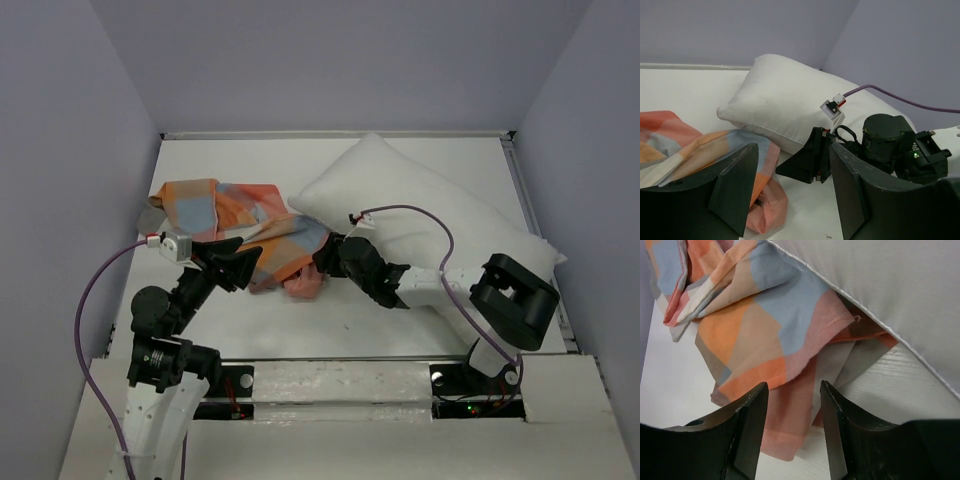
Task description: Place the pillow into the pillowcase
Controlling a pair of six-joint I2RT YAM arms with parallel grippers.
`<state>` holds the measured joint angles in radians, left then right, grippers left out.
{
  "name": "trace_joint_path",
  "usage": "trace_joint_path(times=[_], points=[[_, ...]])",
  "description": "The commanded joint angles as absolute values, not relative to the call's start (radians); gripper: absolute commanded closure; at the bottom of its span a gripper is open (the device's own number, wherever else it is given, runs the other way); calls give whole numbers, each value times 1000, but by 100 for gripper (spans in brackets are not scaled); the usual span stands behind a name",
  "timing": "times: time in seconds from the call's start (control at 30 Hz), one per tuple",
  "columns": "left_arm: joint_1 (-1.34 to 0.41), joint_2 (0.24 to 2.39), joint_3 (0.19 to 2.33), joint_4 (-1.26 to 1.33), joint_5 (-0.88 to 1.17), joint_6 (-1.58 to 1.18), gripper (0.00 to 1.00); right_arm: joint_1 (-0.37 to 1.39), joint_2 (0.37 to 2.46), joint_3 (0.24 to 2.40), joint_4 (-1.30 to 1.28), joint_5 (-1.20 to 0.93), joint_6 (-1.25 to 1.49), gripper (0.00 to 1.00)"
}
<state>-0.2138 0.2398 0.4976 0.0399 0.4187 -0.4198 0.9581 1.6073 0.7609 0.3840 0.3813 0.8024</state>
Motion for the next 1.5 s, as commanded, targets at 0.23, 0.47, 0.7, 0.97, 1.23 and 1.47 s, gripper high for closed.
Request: trace_joint_path(times=[0.23, 0.47, 0.7, 0.97, 1.23, 1.47], points=[[-209, 264, 505, 77, 443, -419, 32, 968, 1766, 920, 494, 417, 831, 48], [-207, 273, 505, 75, 437, -419, 36, 968, 1726, 940, 523, 478, 731, 99], [-207, 340, 511, 67, 413, -425, 35, 968, 1559, 1021, 464, 515, 467, 100], [-215, 400, 517, 109, 397, -459, 19, 968, 1509, 1255, 295, 437, 276, 100], [-397, 529, 620, 97, 192, -399, 9, 968, 1555, 1399, 189, 407, 193, 100], [-794, 779, 735, 92, -299, -279, 8, 968, 1549, 1431, 138, 391, 150, 100]])
